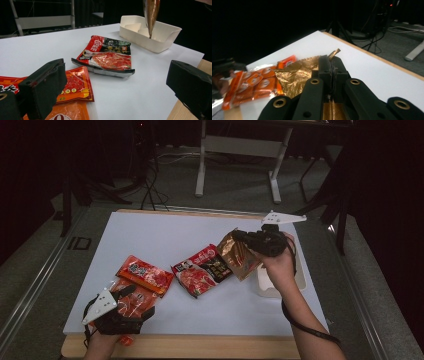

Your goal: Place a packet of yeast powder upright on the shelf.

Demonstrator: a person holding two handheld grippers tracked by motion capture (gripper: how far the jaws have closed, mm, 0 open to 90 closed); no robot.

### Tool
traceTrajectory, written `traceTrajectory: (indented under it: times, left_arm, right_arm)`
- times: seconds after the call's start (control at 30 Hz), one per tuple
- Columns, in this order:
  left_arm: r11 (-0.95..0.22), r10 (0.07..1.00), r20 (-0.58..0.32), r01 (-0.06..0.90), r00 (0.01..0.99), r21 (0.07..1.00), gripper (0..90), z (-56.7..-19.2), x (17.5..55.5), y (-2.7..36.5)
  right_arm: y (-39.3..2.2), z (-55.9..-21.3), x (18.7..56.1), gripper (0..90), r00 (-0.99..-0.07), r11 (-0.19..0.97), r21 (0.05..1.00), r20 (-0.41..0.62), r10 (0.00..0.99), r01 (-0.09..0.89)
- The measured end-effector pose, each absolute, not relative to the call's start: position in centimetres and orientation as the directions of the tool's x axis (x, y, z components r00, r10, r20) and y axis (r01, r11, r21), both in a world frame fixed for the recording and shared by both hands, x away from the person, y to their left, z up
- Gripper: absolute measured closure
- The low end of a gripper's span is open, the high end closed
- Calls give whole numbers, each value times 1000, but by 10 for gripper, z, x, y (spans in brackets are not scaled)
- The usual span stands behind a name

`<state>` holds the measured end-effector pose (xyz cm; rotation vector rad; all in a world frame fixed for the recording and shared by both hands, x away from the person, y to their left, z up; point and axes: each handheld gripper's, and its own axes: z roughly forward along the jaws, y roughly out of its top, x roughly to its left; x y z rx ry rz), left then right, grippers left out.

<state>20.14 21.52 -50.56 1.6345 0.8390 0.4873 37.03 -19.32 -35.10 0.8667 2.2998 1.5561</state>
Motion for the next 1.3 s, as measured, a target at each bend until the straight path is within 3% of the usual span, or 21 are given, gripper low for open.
traceTrajectory:
  times: [0.67, 1.3]
  left_arm:
    - [-63, 757, -128, 266, 641, 962, 27, -507, 199, 217]
    - [-68, 768, -114, 258, 630, 964, 27, -507, 194, 220]
  right_arm:
    - [-232, -341, 422, 888, -681, 121, 922, 178, 710, 367]
    - [-282, -352, 463, 888, -495, -88, 932, 265, 828, 351]
